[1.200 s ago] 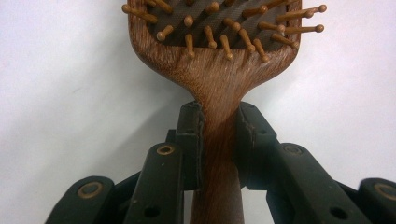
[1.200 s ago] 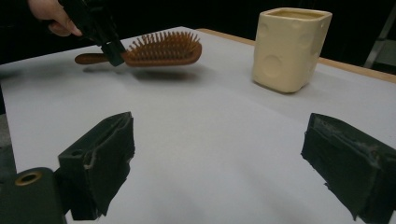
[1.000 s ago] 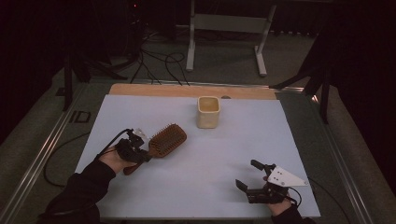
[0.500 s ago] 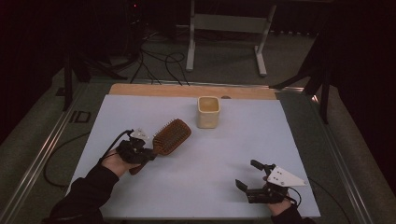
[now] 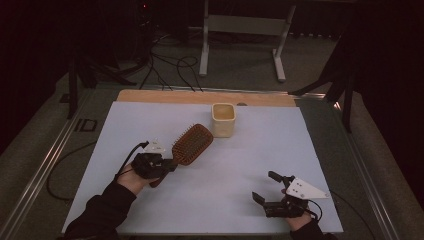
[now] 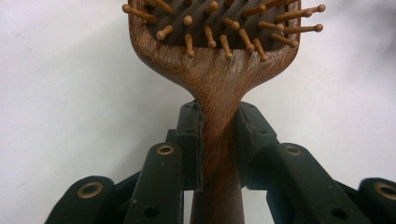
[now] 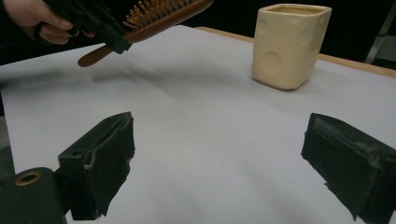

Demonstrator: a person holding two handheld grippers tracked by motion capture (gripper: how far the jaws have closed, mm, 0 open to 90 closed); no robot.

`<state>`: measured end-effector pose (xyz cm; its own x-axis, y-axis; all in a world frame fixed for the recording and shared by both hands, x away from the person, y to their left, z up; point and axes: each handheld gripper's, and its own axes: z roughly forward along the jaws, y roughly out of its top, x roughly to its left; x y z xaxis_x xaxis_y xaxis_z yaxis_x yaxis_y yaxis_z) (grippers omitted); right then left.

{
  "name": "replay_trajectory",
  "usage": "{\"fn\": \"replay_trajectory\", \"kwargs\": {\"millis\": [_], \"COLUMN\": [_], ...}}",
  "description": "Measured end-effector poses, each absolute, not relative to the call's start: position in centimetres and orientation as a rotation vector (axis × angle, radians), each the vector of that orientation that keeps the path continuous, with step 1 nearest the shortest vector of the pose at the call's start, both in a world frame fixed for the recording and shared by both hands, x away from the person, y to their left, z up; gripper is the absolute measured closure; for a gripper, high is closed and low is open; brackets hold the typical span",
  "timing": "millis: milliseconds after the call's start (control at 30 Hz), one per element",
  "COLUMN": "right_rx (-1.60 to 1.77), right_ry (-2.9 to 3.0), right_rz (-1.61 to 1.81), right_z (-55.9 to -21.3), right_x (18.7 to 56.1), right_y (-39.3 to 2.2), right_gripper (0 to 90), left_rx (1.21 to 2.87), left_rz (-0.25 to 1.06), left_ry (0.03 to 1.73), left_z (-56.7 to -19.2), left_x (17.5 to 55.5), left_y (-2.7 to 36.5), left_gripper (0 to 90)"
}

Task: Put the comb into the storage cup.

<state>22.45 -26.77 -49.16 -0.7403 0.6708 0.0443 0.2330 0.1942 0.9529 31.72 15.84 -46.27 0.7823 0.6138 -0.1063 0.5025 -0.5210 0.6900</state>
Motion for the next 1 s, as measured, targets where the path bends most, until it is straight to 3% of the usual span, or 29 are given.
{"fn": "replay_trajectory", "kwargs": {"millis": [633,700,1000], "right_rx": [0.854,0.856,0.862], "right_ry": [2.096,2.096,2.099], "right_rz": [1.559,1.561,1.559], "right_z": [-49.1,-49.2,-49.1], "right_x": [22.5,22.5,22.6], "right_y": [-26.8,-26.8,-26.8], "right_gripper": [9.0,9.0,9.0], "left_rx": [2.094,2.079,2.036], "left_rz": [0.197,0.257,0.276], "left_ry": [0.802,0.802,0.83], "left_z": [-46.6,-46.6,-47.2], "left_x": [29.3,28.6,27.8], "left_y": [14.7,14.7,15.7], "left_gripper": [74.1,74.0,74.0]}}
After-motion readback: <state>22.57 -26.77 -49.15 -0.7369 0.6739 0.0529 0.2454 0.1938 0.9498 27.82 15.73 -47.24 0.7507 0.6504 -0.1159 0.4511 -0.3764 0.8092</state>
